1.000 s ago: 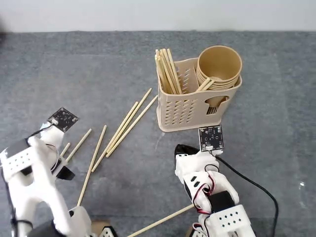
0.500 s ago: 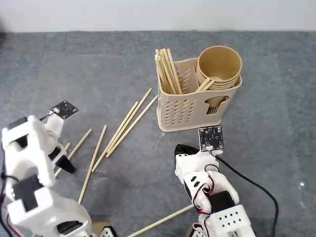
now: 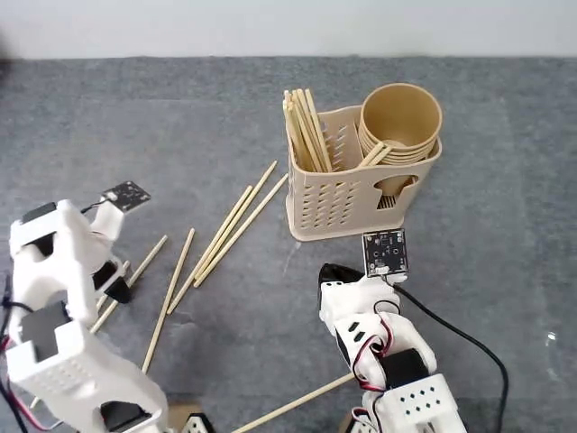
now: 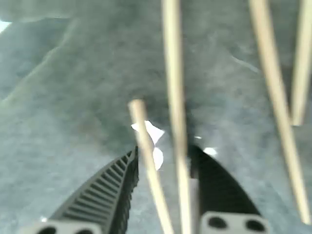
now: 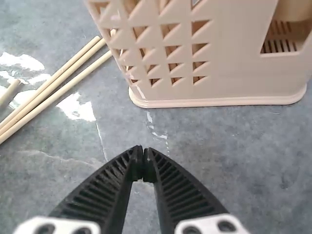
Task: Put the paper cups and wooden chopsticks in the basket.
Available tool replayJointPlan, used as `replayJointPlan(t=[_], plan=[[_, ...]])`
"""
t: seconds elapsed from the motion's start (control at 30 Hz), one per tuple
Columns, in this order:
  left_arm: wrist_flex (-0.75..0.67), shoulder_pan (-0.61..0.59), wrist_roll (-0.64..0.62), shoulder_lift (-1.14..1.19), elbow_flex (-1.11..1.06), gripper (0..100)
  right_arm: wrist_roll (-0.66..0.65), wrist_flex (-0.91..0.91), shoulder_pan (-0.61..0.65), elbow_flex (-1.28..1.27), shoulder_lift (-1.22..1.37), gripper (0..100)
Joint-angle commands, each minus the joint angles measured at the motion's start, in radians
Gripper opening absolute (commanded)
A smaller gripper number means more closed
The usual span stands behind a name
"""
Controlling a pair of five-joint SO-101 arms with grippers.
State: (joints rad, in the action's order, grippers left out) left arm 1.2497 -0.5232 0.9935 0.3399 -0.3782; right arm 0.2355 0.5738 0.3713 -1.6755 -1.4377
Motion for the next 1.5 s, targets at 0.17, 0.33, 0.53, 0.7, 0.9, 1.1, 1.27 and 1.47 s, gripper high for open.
replayJointPlan(t=[0.17, 0.33, 0.53, 0.7, 0.9, 1.1, 1.27, 1.47], plan=[[0.098, 0.080, 0.008, 0.035, 0.027, 1, -0.011, -0.025, 0.007, -0.012, -0.015, 1.0], [0.107, 0.087, 0.003, -0.014, 0.022, 1, -0.012, -0.024, 0.007, -0.012, -0.015, 1.0], [0.203, 0.089, 0.002, -0.147, 0.024, 1, -0.012, -0.024, 0.007, -0.011, -0.015, 1.0], [0.256, 0.087, 0.000, -0.275, 0.024, 1, -0.012, -0.024, 0.005, -0.011, -0.015, 1.0], [0.285, 0.087, 0.000, -0.345, 0.019, 1, -0.012, -0.024, 0.004, -0.011, -0.015, 1.0], [0.284, 0.092, 0.006, -0.348, -0.021, 2, -0.012, -0.024, 0.004, -0.011, -0.015, 1.0], [0.233, 0.114, 0.008, -0.350, -0.062, 21, -0.012, -0.024, 0.007, -0.011, -0.015, 1.0], [0.040, 0.107, 0.003, -0.318, -0.110, 25, -0.012, -0.025, 0.005, -0.011, -0.015, 1.0]])
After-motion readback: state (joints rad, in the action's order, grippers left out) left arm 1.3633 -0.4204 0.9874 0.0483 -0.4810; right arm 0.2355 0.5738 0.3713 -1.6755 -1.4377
